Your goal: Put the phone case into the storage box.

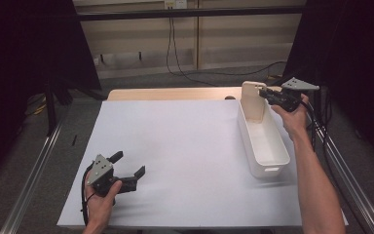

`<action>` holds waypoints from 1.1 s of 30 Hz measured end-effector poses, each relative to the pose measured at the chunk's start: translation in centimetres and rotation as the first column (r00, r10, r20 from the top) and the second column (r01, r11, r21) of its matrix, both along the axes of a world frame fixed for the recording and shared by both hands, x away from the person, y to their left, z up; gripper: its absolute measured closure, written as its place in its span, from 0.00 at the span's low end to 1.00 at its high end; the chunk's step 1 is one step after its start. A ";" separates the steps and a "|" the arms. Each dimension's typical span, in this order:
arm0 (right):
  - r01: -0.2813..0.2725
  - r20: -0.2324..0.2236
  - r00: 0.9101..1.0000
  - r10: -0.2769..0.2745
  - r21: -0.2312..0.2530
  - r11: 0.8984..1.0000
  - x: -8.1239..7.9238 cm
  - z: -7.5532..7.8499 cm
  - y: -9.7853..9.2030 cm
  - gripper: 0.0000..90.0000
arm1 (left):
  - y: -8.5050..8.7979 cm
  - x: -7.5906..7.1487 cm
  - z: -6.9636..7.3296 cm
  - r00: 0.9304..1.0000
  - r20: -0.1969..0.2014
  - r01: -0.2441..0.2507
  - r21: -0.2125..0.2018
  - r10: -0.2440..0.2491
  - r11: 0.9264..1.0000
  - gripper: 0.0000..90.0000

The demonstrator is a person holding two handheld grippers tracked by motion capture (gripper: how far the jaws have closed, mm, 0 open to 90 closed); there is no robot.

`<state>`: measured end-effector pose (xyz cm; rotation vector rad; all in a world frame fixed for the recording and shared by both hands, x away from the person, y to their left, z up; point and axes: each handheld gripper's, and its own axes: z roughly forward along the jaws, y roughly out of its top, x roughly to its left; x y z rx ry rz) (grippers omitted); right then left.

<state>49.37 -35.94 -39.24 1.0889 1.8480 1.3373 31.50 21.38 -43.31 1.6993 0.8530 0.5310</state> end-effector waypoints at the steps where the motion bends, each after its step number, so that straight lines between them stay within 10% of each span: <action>1: 0.005 -0.001 1.000 -0.005 -0.008 1.000 0.1 0.0 0.0 0.89 | 0.0 0.0 0.0 1.000 0.000 0.000 0.000 0.000 1.000 0.03; 33: 0.068 -0.021 0.997 -0.069 -0.057 0.996 1.8 -0.2 0.0 0.77 | -0.1 0.0 -0.1 1.000 -0.002 0.004 0.002 -0.004 1.000 0.03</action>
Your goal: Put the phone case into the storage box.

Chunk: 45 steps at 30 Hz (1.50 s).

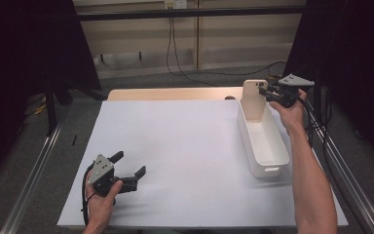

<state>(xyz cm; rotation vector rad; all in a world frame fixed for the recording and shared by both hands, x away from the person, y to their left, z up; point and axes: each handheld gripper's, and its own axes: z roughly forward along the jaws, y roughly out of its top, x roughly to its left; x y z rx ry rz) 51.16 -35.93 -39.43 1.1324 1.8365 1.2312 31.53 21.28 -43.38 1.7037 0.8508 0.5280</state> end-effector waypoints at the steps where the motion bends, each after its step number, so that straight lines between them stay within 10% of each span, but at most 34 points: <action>1: 0.001 0.000 1.000 -0.001 -0.002 1.000 0.0 0.0 0.0 0.77 | 0.0 0.0 0.0 1.000 0.000 0.000 0.001 0.000 1.000 0.03; 34: 0.104 -0.022 0.994 -0.103 0.098 0.990 -0.5 0.3 0.0 0.03 | 0.0 0.0 0.0 1.000 0.001 -0.004 0.006 0.004 1.000 0.03; 45: 0.107 -0.010 0.994 -0.106 0.125 0.986 -1.1 0.6 0.1 0.01 | 0.1 0.3 0.0 1.000 0.000 -0.011 0.000 0.011 1.000 0.03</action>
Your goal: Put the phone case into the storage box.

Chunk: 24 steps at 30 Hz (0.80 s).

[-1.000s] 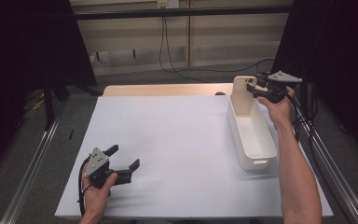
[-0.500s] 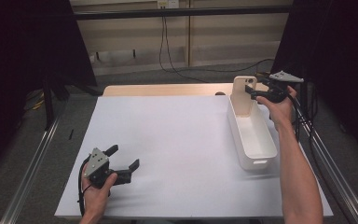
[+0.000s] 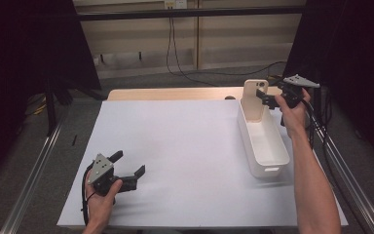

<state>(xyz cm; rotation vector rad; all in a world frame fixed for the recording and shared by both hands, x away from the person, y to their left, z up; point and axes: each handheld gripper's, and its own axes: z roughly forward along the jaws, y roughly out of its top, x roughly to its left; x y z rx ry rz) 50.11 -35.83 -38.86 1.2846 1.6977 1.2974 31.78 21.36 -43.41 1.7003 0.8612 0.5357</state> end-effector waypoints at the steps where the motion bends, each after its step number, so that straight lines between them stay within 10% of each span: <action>1: -0.002 0.003 1.000 0.002 -0.004 1.000 -0.1 0.1 0.0 0.01 | 0.0 0.0 0.0 1.000 -0.001 -0.002 0.000 0.002 1.000 0.03; 24: 0.004 0.049 0.999 -0.003 -0.021 1.000 -2.5 1.2 0.7 0.01 | 0.4 -0.3 0.2 0.999 0.000 -0.035 -0.025 0.035 0.999 0.03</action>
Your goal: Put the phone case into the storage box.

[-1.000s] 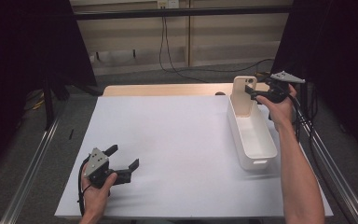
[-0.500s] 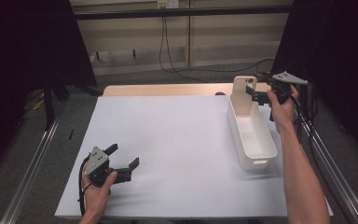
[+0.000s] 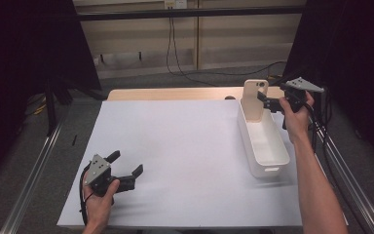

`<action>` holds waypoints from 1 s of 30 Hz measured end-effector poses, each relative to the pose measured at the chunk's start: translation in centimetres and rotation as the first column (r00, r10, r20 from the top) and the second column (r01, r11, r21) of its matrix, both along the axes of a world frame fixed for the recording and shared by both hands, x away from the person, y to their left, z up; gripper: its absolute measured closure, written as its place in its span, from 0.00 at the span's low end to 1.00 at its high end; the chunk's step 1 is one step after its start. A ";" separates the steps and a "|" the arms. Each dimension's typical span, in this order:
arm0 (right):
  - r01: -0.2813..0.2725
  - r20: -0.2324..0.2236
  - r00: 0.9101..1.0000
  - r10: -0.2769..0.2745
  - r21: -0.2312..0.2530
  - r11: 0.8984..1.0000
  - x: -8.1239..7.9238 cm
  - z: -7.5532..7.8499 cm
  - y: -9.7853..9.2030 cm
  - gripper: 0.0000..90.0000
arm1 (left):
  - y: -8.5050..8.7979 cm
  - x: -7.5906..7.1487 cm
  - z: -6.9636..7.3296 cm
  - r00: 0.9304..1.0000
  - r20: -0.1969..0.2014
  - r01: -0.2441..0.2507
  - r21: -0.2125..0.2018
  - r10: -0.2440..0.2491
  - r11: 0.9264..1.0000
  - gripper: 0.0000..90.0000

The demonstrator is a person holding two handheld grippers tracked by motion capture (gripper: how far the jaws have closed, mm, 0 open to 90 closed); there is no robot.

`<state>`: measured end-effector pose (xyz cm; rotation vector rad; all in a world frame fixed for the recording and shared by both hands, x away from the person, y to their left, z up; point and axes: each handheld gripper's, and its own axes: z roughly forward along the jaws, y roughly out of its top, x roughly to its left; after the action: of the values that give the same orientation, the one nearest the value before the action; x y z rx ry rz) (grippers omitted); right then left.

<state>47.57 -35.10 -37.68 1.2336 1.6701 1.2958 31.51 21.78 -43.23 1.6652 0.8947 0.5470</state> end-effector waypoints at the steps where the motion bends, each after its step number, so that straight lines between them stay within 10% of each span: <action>1: 0.002 0.003 1.000 -0.002 0.000 1.000 -0.1 0.1 0.0 0.01 | 0.0 0.0 0.0 1.000 0.000 0.000 0.000 0.000 1.000 0.03; 30: 0.001 0.049 0.999 -0.001 -0.012 1.000 -3.4 0.6 0.6 0.00 | 0.2 0.0 0.1 1.000 0.005 -0.004 -0.004 0.004 1.000 0.03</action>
<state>44.17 -34.53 -37.06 1.1861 1.6399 1.3034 31.54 21.97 -43.15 1.6580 0.8950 0.5520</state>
